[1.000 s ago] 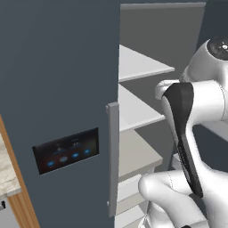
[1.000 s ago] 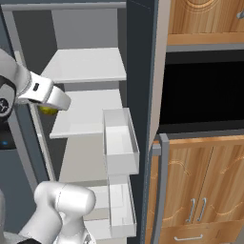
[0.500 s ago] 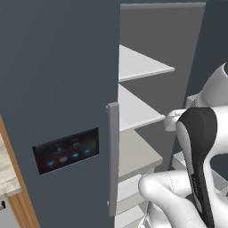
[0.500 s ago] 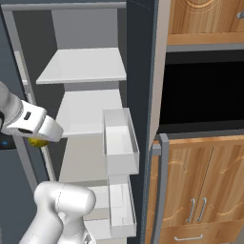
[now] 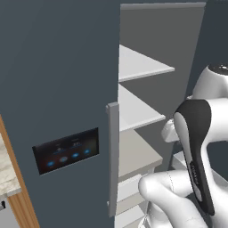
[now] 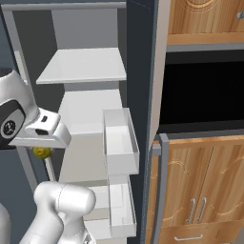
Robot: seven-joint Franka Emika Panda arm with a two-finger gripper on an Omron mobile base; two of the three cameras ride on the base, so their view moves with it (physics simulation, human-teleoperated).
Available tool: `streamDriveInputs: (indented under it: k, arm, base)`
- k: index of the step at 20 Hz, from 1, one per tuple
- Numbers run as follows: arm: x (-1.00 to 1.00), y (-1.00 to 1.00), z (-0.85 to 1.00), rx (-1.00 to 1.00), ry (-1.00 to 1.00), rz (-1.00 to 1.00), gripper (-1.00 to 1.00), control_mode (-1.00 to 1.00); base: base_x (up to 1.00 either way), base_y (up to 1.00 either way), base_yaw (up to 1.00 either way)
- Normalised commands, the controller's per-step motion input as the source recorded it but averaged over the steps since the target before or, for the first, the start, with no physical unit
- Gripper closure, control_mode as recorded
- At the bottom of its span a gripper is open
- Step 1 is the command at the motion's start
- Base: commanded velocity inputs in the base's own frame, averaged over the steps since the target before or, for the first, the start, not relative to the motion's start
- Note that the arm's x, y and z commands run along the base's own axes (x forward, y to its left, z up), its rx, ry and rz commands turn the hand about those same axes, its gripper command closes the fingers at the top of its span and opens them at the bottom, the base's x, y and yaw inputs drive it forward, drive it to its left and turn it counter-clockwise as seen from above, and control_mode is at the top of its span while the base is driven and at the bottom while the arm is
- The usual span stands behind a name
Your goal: Retrieve a lemon from the fridge and place it on the cutting board with the fish.
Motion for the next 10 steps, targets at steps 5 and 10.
streamDriveInputs:
  k: [5,10]
  arm:
    - [0.0,0.0,-0.13,-0.01,0.0,0.0,1.0,-1.0]
    - [0.0,0.0,0.0,0.0,0.0,0.0,1.0,-1.0]
  base:
    - [0.0,0.0,0.0]
    - [0.0,0.0,0.0]
